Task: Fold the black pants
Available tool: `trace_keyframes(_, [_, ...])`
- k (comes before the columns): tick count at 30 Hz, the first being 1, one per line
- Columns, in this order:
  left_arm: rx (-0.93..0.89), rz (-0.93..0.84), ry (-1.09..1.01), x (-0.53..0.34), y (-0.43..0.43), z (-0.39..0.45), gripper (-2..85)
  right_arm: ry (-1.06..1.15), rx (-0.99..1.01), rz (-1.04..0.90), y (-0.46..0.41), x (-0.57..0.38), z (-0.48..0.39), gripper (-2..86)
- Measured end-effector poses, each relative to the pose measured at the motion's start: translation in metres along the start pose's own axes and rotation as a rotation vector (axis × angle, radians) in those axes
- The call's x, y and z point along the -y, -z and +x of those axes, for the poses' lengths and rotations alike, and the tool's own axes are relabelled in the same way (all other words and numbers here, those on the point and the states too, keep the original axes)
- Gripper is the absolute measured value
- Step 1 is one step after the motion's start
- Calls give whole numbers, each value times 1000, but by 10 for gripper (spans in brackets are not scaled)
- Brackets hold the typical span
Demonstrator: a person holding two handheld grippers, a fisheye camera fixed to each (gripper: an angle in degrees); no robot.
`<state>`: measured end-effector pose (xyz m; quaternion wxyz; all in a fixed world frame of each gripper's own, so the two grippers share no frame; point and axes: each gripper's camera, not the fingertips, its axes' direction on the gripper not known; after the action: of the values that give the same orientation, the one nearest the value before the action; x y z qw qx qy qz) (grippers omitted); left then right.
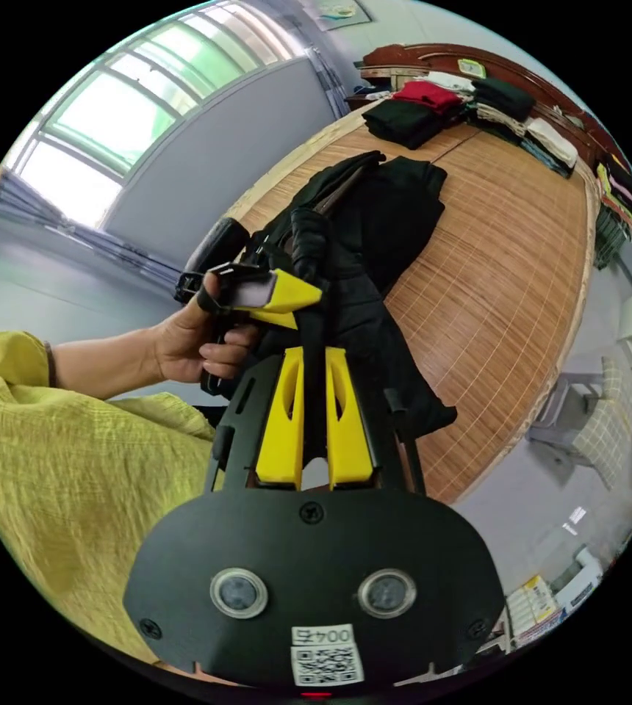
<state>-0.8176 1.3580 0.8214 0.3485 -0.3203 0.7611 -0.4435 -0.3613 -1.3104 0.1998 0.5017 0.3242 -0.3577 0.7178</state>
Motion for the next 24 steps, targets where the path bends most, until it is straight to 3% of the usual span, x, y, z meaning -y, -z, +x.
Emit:
trace_keyframes(6, [-127,-58,69,0,-2,-52,232,-145,154,11,-5,-29,31,56])
trace_keyframes(14, [-220,-86,156,-12,-14,-104,107,-338,369,110,3,-76,71,49])
trace_keyframes(16, [-255,-21,188,-22,-14,-117,52,-364,421,164,17,-91,78,47])
trace_keyframes(24, [-119,190,165,-66,-31,-118,28,-408,729,409,73,-158,119,46])
